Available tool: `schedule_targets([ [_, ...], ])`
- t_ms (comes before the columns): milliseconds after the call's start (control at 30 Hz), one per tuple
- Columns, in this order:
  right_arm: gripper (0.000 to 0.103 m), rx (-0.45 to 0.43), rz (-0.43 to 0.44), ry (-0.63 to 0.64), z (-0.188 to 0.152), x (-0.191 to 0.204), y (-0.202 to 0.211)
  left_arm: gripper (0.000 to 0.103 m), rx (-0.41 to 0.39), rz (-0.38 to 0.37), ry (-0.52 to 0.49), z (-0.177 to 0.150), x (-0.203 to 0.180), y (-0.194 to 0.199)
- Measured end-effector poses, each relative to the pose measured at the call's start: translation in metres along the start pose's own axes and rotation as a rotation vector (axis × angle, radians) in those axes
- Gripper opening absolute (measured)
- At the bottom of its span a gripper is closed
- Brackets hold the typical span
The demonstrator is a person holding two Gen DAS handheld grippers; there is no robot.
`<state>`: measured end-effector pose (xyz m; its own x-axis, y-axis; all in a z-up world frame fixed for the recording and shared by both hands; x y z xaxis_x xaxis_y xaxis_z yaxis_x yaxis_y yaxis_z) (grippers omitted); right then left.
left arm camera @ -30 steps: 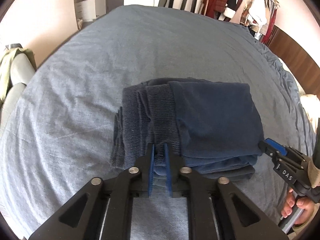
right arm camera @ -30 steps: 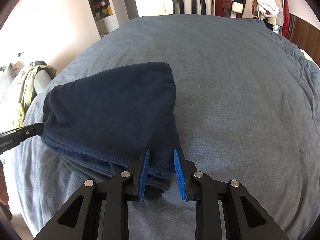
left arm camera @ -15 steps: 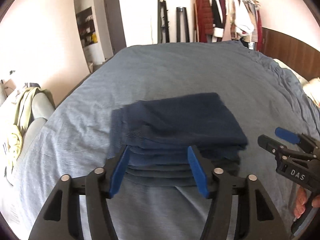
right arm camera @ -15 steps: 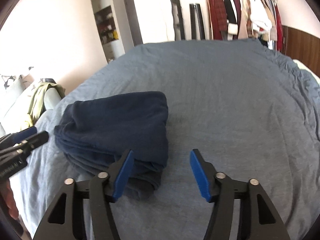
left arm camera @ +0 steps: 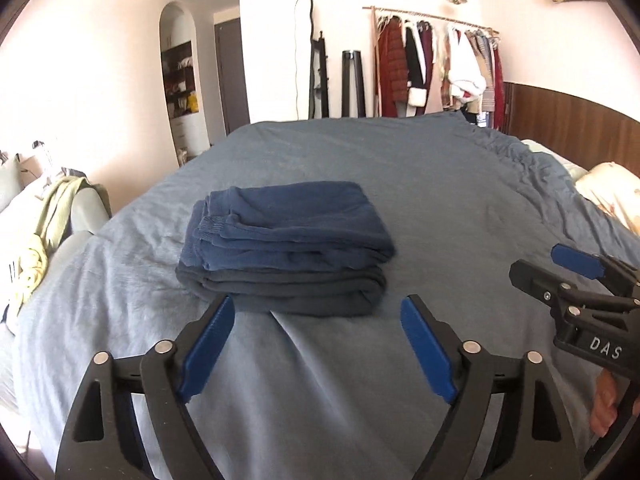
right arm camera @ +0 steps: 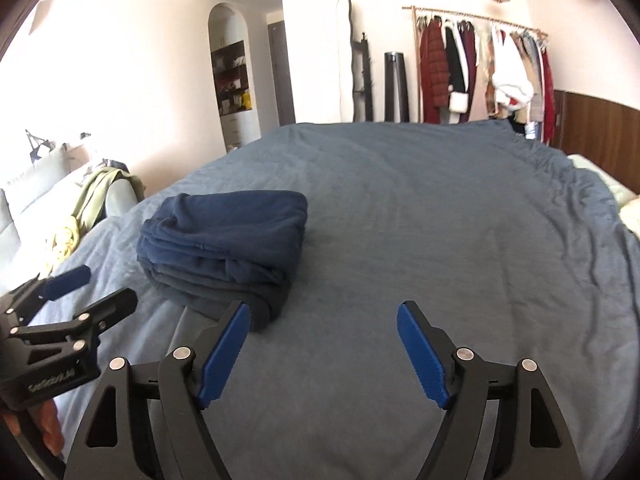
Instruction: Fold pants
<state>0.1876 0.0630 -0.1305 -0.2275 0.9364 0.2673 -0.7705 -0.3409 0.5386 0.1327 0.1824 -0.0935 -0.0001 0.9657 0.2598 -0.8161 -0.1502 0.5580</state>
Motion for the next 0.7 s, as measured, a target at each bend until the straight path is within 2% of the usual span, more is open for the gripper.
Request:
schedule_targets([
  [133, 0.078, 0.024, 0.019, -0.070, -0.010, -0.016, 0.038, 0.094, -0.017, -0.001, 0.001, -0.004, -0.021, 0.038],
  [200, 0.078, 0.024, -0.002, -0.098, -0.016, -0.025, 0.059, 0.097, -0.020, 0.003, -0.016, -0.007, -0.031, 0.054],
  [400, 0.079, -0.034, -0.075, -0.039, -0.028, -0.043, 0.114, 0.100, -0.052, 0.016, -0.046, -0.012, -0.056, 0.096],
  [700, 0.081, -0.038, -0.098, -0.058, -0.053, -0.065, 0.160, 0.102, -0.055, -0.025, -0.015, -0.021, -0.077, 0.129],
])
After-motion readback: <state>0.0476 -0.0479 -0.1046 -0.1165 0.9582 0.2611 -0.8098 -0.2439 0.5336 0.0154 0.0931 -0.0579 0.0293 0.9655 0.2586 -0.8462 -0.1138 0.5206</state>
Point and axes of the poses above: each gripper's, at about its wrist camera, not at the fingertips, and y roughly against the way its jaws point, x to its left, z to its top, the point moved 10 cm from there along -y, roughly the way its jaws point, and after that the axes turned 15 degrees about -y, right-handed, at the moved point
